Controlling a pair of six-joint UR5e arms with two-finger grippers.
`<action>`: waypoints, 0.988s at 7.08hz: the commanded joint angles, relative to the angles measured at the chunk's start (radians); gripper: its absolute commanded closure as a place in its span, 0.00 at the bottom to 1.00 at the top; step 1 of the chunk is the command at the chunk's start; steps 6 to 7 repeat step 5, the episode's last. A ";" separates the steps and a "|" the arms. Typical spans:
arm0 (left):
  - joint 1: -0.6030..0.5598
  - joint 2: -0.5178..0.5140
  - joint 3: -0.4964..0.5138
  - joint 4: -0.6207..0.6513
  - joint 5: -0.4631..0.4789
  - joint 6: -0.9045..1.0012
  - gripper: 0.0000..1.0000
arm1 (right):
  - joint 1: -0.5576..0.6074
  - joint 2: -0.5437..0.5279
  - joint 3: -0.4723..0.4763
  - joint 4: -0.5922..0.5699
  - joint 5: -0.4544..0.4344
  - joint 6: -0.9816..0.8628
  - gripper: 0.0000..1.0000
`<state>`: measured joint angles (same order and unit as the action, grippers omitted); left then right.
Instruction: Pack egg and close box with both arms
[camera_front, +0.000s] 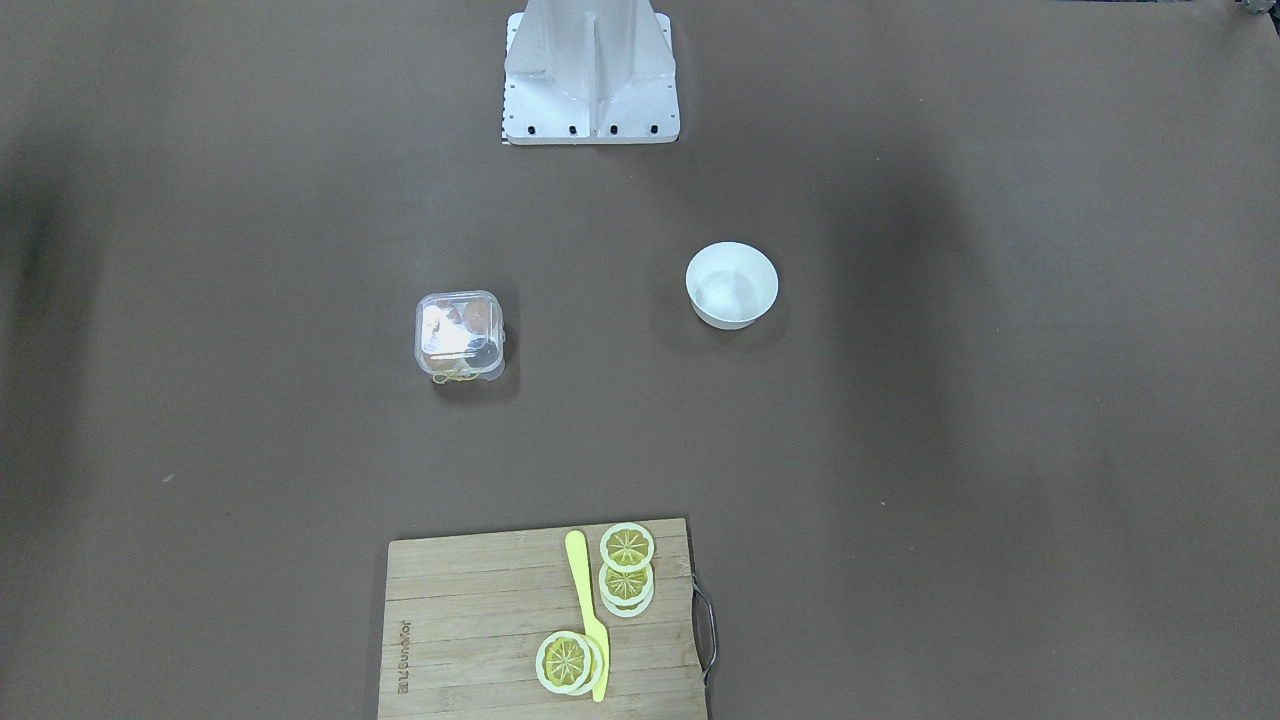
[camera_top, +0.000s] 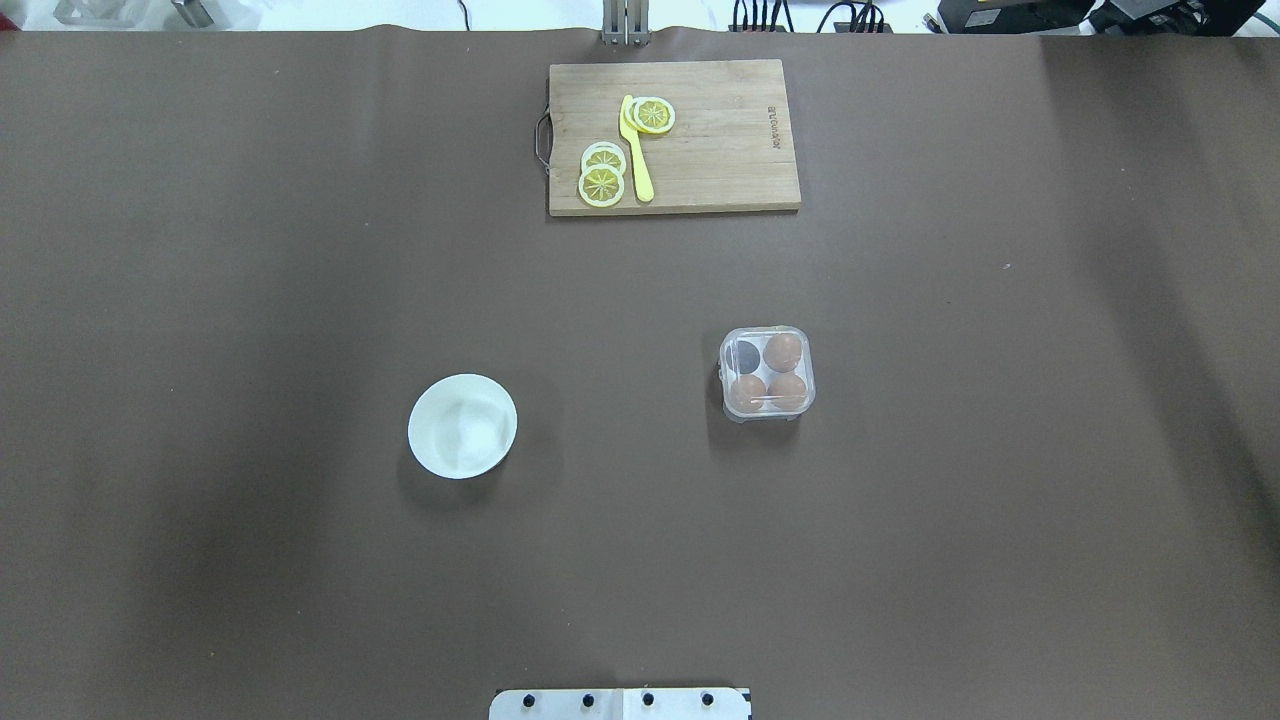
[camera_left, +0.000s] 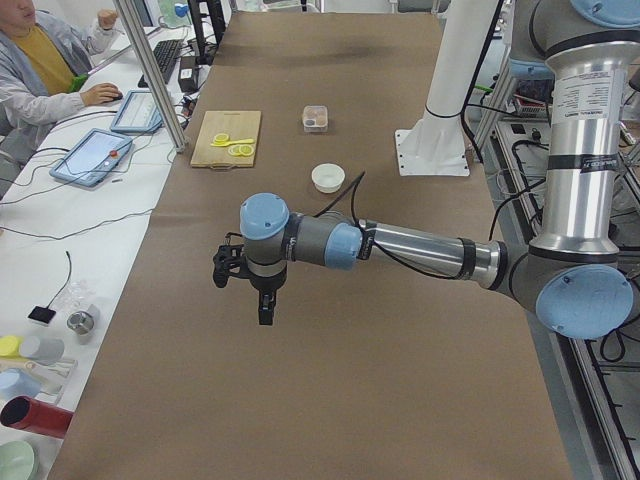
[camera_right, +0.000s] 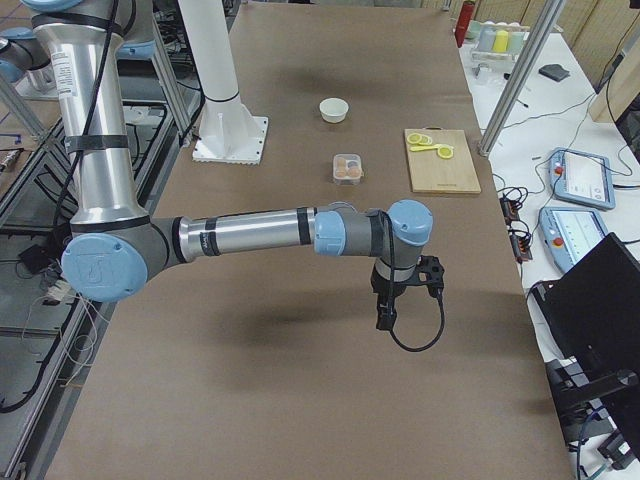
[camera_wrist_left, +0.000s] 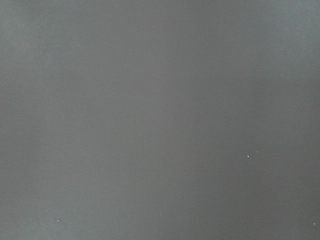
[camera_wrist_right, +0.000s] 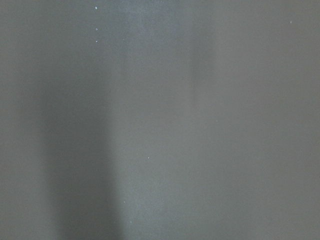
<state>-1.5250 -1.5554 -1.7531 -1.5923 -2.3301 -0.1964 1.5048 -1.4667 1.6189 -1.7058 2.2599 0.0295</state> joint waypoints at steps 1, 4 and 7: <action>0.000 -0.003 0.001 0.000 0.000 0.000 0.01 | 0.000 0.000 0.001 0.000 0.000 0.000 0.00; 0.000 -0.003 0.000 0.000 0.000 -0.002 0.01 | 0.000 0.000 0.001 0.000 0.001 0.001 0.00; -0.001 -0.006 -0.003 0.000 -0.003 0.000 0.01 | 0.000 0.000 0.003 0.000 0.001 0.003 0.00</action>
